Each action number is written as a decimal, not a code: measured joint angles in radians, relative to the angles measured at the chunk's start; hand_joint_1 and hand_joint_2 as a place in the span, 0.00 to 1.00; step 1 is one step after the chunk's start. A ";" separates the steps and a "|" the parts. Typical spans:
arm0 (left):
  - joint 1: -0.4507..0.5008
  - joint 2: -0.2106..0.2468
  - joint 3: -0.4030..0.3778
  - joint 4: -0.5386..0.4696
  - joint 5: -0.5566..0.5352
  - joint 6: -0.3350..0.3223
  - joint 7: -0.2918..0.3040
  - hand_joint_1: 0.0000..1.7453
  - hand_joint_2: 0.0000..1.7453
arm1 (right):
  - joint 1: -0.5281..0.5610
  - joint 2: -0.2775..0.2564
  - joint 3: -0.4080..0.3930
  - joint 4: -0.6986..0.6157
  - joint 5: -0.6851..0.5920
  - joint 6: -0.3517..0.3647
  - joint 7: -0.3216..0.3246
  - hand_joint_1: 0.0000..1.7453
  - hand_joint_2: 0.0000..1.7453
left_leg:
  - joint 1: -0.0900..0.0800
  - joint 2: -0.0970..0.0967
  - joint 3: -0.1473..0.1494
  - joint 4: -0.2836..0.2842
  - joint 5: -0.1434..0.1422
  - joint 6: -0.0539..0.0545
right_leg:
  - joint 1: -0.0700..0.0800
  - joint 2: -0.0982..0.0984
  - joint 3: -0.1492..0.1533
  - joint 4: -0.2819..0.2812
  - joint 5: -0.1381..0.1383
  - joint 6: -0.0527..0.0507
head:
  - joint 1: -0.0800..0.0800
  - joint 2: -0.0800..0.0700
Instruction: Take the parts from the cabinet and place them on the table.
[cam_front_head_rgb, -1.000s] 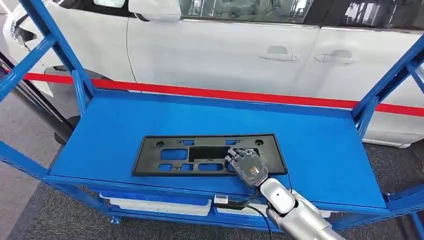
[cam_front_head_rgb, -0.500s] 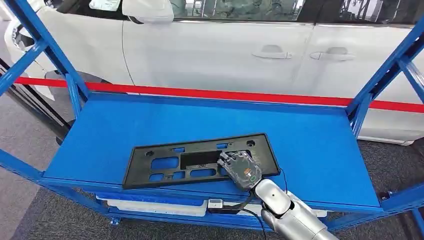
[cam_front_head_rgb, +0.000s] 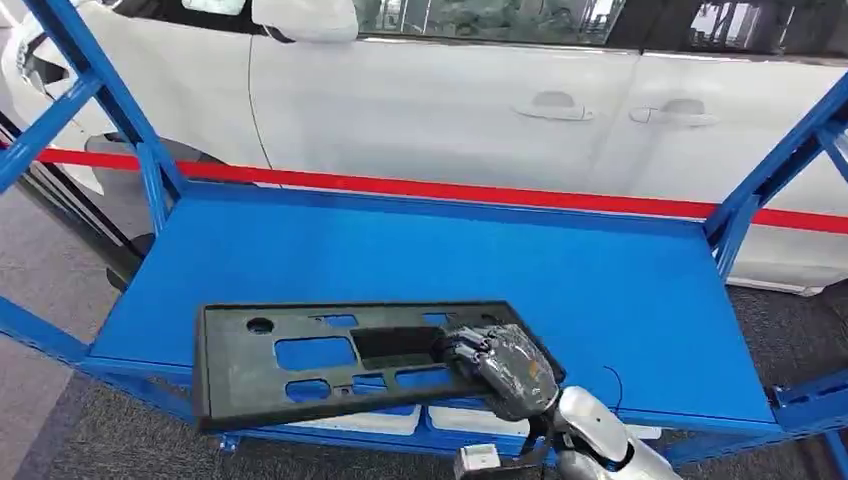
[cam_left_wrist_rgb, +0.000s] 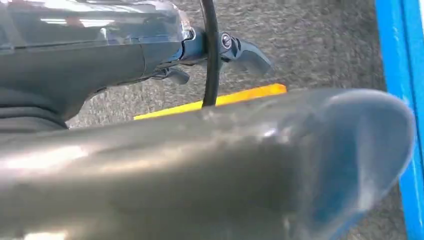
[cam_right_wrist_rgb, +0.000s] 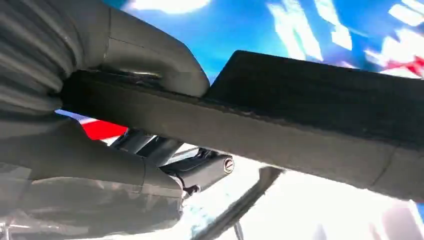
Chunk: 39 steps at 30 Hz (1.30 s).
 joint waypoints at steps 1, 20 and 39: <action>0.000 0.000 0.003 0.000 0.000 0.005 -0.003 0.00 0.00 | 0.011 0.000 -0.001 -0.036 -0.057 -0.011 -0.030 1.00 1.00 | 0.000 0.001 -0.001 -0.001 0.000 0.002 | -0.001 0.005 -0.020 0.039 -0.028 0.002 | 0.000 0.000; 0.004 -0.014 0.092 -0.001 0.015 0.013 -0.005 0.00 1.00 | 0.263 0.015 -0.173 -0.468 -0.601 0.039 -0.260 1.00 1.00 | -0.008 0.023 -0.119 0.298 -0.175 -0.044 | 0.005 0.017 -0.026 -0.020 0.038 -0.045 | 0.000 0.000; 0.004 -0.019 0.149 -0.008 0.010 0.021 0.019 0.00 1.00 | 0.377 0.015 -0.256 -0.405 -0.627 0.260 -0.200 1.00 1.00 | -0.003 0.024 0.017 -0.008 -0.010 0.008 | -0.018 0.022 -0.063 0.077 0.022 0.009 | 0.000 0.000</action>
